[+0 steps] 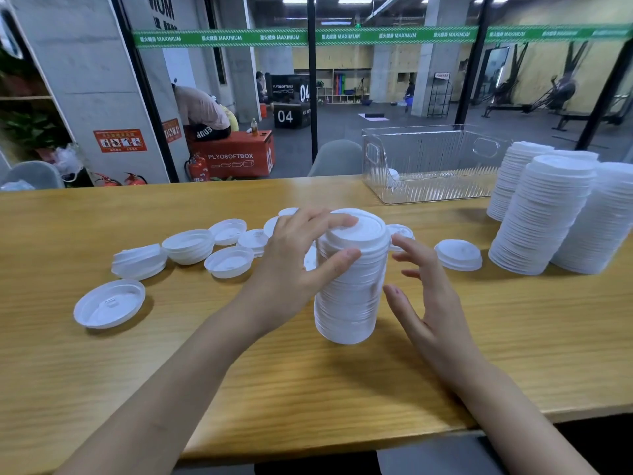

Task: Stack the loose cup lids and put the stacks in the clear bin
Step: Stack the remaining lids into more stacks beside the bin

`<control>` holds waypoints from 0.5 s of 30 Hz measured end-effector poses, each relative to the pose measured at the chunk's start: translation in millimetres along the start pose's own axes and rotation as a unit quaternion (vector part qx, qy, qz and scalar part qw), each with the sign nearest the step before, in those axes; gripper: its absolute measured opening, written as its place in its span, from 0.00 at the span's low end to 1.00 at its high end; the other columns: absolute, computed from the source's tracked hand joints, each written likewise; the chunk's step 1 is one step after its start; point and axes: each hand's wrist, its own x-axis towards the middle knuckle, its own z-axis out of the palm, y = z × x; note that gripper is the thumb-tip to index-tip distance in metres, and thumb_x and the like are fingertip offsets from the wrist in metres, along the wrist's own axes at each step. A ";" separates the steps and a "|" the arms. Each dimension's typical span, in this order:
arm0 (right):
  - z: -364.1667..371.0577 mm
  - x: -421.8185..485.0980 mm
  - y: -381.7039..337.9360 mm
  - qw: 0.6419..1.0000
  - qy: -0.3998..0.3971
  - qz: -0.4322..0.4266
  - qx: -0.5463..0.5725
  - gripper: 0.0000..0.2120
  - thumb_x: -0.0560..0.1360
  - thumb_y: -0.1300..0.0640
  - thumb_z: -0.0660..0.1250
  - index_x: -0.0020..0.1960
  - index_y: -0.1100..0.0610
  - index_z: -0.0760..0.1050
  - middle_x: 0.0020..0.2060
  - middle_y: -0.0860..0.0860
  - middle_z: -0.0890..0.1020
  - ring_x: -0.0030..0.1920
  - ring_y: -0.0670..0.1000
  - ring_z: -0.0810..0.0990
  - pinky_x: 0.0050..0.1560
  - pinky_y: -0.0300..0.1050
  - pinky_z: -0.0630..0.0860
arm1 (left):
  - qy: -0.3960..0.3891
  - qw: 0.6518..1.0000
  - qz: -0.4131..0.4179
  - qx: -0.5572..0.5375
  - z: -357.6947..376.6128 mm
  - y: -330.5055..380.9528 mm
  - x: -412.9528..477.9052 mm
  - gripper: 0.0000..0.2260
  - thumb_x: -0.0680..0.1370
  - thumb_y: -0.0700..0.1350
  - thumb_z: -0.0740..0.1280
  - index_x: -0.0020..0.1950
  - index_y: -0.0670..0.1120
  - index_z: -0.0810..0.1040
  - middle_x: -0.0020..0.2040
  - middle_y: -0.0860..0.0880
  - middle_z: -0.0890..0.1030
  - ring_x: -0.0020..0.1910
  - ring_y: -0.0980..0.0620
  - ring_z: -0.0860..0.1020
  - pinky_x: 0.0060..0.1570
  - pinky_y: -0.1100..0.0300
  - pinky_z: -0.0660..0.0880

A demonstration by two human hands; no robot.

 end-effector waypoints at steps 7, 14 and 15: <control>0.5 0.2 -0.1 1.000 0.002 0.002 -0.001 0.24 0.79 0.47 0.61 0.74 0.48 0.61 0.68 0.39 0.69 0.65 0.47 0.73 0.63 0.36 0.69 | 0.055 0.998 -0.009 0.011 -26.9 -14.4 -0.1 0.20 0.73 0.64 0.62 0.65 0.64 0.70 0.63 0.68 0.71 0.65 0.62 0.68 0.59 0.76 0.61; 1.7 -0.5 0.8 1.000 -0.003 0.006 0.006 0.24 0.79 0.48 0.61 0.74 0.47 0.61 0.68 0.44 0.71 0.65 0.49 0.73 0.63 0.40 0.71 | 0.065 0.973 -0.141 0.171 -59.5 -96.9 -22.9 0.22 0.71 0.63 0.62 0.59 0.53 0.78 0.59 0.55 0.78 0.59 0.49 0.70 0.59 0.50 0.68; 1.7 -0.6 1.0 1.000 -0.003 0.006 0.006 0.24 0.79 0.47 0.61 0.74 0.47 0.61 0.68 0.44 0.71 0.65 0.49 0.73 0.62 0.41 0.71 | 0.044 0.965 -0.160 0.201 -60.0 -107.5 -27.3 0.22 0.71 0.63 0.63 0.59 0.52 0.79 0.58 0.54 0.79 0.60 0.46 0.71 0.60 0.45 0.68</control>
